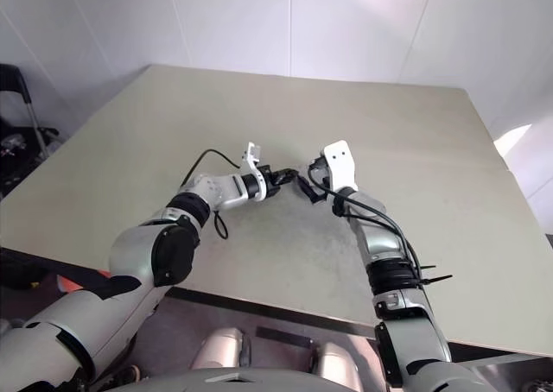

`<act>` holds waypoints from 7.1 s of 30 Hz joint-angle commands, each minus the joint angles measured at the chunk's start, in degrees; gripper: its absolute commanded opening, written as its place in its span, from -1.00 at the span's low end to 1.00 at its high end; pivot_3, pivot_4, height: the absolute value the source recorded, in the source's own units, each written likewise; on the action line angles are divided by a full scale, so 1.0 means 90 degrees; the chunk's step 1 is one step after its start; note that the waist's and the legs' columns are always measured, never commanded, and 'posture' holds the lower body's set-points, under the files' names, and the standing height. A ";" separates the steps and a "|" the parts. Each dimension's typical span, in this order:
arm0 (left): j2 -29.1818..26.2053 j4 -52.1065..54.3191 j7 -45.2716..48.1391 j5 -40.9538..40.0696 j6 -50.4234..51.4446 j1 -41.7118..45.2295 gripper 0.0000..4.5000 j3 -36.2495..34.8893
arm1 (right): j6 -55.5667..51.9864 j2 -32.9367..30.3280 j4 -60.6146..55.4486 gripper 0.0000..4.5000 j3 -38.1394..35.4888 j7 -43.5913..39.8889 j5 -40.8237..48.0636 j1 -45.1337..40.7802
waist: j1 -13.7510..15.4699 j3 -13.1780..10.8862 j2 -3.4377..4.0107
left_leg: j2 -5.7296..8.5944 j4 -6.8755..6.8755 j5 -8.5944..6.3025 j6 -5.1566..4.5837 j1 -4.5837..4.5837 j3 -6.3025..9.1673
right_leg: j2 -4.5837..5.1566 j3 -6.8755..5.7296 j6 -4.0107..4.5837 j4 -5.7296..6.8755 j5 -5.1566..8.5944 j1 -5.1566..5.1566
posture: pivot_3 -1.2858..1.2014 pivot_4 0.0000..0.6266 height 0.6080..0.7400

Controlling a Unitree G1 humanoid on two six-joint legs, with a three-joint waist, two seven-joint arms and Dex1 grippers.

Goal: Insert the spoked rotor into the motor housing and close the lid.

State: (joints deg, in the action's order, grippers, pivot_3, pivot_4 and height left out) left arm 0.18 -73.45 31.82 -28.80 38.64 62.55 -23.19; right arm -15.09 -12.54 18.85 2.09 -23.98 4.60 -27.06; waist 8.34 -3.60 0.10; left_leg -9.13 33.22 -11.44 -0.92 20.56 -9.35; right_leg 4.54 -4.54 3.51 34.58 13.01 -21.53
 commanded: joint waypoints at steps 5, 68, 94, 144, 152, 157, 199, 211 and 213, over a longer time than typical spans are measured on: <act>0.0169 0.0079 0.0301 0.0092 0.0138 0.0154 -1.00 0.0037 | -0.0298 -0.0071 -0.1300 0.99 -0.0165 -0.0588 0.0576 -0.0019 | 0.0003 -0.0002 -0.0001 | 0.0000 0.0001 0.0004 -0.0010 0.0033 0.0000 | 0.0000 -0.0001 0.0000 0.0002 0.0000 -0.0035 | 0.03 -1.00 1.00; 0.0053 0.0360 0.0386 0.0715 -0.0002 -0.0435 -1.00 0.0316 | -0.5493 0.0579 0.1250 0.99 -0.3118 -0.0108 0.3922 -0.1706 | -0.0147 0.0000 0.0008 | -0.0018 -0.0065 0.0023 0.0060 -0.0079 -0.0034 | -0.0003 -0.0001 -0.0023 -0.0004 0.0021 0.0027 | 0.03 -1.00 1.00; 0.0088 0.0437 0.0397 0.0800 -0.0131 -0.0553 -1.00 0.0396 | -0.4426 0.0794 0.1863 -0.08 -0.3468 0.0455 0.3691 -0.1965 | -0.0116 -0.0002 0.0009 | -0.0023 -0.0101 0.0037 0.0083 -0.0067 -0.0050 | -0.0010 0.0000 0.0015 -0.0034 0.0008 0.0007 | 0.03 -1.00 1.00; -0.0334 0.2104 0.1102 -0.2247 0.1661 -0.0783 0.99 -0.1232 | -0.5785 0.1455 0.0093 -0.08 -0.3553 0.1484 0.5642 -0.2452 | 0.0044 -0.0059 0.0049 | -0.0062 0.0110 0.0035 0.0037 0.0270 -0.0048 | -0.0013 -0.0018 0.0015 0.0124 -0.0037 -0.0305 | 0.03 -1.00 1.00; -0.0332 0.2096 0.1052 -0.2160 0.1394 -0.0829 0.99 -0.1200 | -0.5744 0.1429 0.0122 -0.08 -0.3496 0.1476 0.5667 -0.2431 | 0.0045 -0.0059 0.0049 | -0.0060 0.0111 0.0036 0.0037 0.0271 -0.0046 | -0.0012 -0.0017 0.0013 0.0126 -0.0039 -0.0305 | 0.03 -1.00 1.00; -0.0384 0.1952 0.0946 -0.2190 0.1205 -0.0829 0.48 -0.1302 | -0.5735 0.1397 0.0161 -0.08 -0.3512 0.1467 0.5663 -0.2445 | 0.0046 -0.0059 0.0049 | -0.0060 0.0113 0.0036 0.0037 0.0271 -0.0046 | -0.0012 -0.0017 0.0012 0.0127 -0.0040 -0.0304 | 0.03 -1.00 1.00; -0.0485 0.1713 0.0676 -0.2034 0.0454 -0.0925 0.15 -0.1290 | -0.4737 0.1217 0.0306 0.93 -0.3209 0.1313 0.5371 -0.2452 | 0.0052 -0.0058 0.0048 | -0.0062 0.0139 0.0037 0.0034 0.0271 -0.0042 | -0.0012 -0.0017 0.0014 0.0149 -0.0040 -0.0302 | 0.03 -1.00 1.00; -0.1077 0.1730 0.0259 -0.2272 -0.0090 -0.1329 -0.07 -0.1974 | -0.4543 0.1198 0.0534 0.94 -0.3059 0.1289 0.5290 -0.2481 | 0.0059 -0.0059 0.0047 | -0.0064 0.0155 0.0036 0.0035 0.0272 -0.0036 | -0.0013 -0.0015 0.0014 0.0167 -0.0041 -0.0302 | 0.03 -1.00 1.00; -0.1251 0.1720 0.0120 -0.2302 -0.0244 -0.1434 -0.07 -0.2155 | -0.4516 0.1200 0.0563 0.94 -0.3014 0.1259 0.5261 -0.2488 | 0.0052 -0.0059 0.0047 | -0.0063 0.0164 0.0036 0.0035 0.0277 -0.0032 | -0.0013 -0.0016 0.0014 0.0170 -0.0041 -0.0302 | 0.03 -1.00 1.00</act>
State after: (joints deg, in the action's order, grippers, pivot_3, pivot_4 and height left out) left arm -9.61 -60.06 32.72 -47.33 37.85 48.93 -40.90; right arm -56.56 -1.67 24.85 -25.19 -11.73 51.64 -47.70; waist 8.81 -4.13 0.52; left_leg -9.70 34.75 -11.13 -0.60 23.04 -9.64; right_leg 4.43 -4.67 3.63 36.15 12.64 -24.24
